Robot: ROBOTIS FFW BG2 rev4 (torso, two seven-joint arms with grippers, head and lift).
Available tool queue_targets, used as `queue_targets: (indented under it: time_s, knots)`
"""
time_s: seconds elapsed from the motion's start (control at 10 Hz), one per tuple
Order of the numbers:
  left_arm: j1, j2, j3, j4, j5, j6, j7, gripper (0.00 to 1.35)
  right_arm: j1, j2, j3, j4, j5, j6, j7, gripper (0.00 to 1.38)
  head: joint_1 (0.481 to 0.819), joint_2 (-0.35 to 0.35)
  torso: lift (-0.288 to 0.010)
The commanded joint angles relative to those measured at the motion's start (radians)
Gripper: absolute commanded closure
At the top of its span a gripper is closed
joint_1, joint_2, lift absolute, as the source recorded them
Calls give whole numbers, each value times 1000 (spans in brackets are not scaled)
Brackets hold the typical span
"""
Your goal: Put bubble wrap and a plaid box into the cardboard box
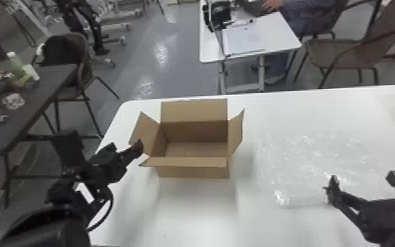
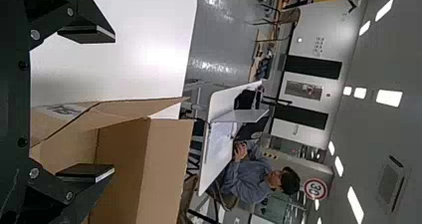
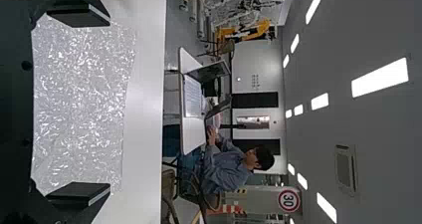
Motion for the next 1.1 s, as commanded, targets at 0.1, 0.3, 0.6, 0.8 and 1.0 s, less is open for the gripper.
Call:
queue_targets:
  time_s: [0.1, 0.3, 0.6, 0.8, 1.0]
  knots:
    - [-28, -3, -14, 63, 55, -20, -1, 352, -4, 0, 1, 4, -4, 0, 7, 124, 695, 243, -110]
    - [-53, -3, -31, 113, 87, -22, -6, 352, -8, 0, 1, 7, -6, 0, 19, 124, 695, 226, -110]
    - [-74, -3, -44, 152, 118, -42, -6, 352, -11, 0, 1, 10, -6, -2, 21, 124, 695, 207, -110]
    - [-88, 9, -48, 181, 124, -51, -6, 352, -15, 0, 5, 17, -9, -5, 22, 124, 695, 201, -110]
    - [-93, 12, -48, 187, 107, -60, -7, 352, -15, 0, 5, 18, -10, -5, 27, 124, 695, 201, -110]
